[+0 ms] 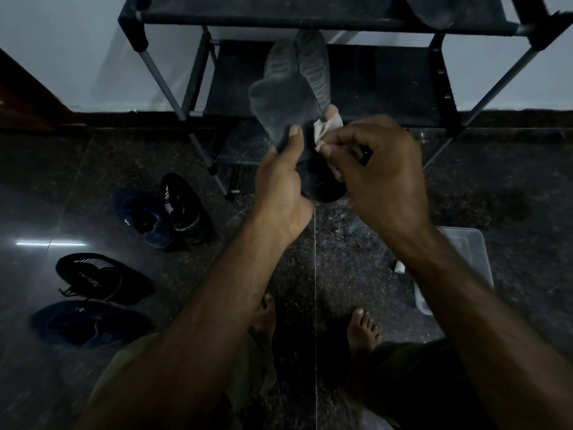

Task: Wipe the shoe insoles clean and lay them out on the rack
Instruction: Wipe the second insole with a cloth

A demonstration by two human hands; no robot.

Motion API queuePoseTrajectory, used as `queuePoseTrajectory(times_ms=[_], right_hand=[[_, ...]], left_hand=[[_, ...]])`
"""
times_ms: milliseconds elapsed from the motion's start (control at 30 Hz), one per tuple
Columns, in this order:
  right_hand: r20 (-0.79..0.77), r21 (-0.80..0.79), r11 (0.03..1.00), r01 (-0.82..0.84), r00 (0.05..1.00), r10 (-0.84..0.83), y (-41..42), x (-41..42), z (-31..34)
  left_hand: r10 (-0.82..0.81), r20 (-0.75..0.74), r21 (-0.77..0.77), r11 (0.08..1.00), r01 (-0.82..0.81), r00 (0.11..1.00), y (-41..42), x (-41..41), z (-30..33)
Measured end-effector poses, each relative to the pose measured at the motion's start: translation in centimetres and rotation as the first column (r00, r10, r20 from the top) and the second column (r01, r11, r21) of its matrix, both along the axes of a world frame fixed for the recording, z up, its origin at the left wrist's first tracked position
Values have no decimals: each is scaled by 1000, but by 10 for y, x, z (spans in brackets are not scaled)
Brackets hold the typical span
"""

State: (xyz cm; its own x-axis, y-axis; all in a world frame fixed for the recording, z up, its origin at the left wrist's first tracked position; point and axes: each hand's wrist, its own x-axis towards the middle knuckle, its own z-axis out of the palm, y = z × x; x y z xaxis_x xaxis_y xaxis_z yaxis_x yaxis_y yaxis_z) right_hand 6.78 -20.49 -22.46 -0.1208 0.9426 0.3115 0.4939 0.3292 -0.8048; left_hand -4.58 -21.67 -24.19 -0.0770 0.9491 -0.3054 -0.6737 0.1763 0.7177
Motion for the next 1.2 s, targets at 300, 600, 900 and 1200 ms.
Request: queuePoseTrajectory(times_ms=[300, 600, 900, 1200], right_hand=[[162, 110, 980, -165, 976, 146, -21, -25, 1], [259, 94, 994, -54, 965, 28, -5, -4, -3], [249, 27, 976, -215, 947, 201, -13, -14, -1], [241, 109, 974, -196, 956, 166, -21, -22, -1]], left_hand=[[17, 21, 84, 996, -19, 1000, 2, -8, 3], [43, 4, 40, 998, -43, 999, 7, -13, 2], [73, 11, 60, 995, -73, 997, 7, -15, 0], [64, 4, 65, 996, -65, 998, 4, -11, 2]])
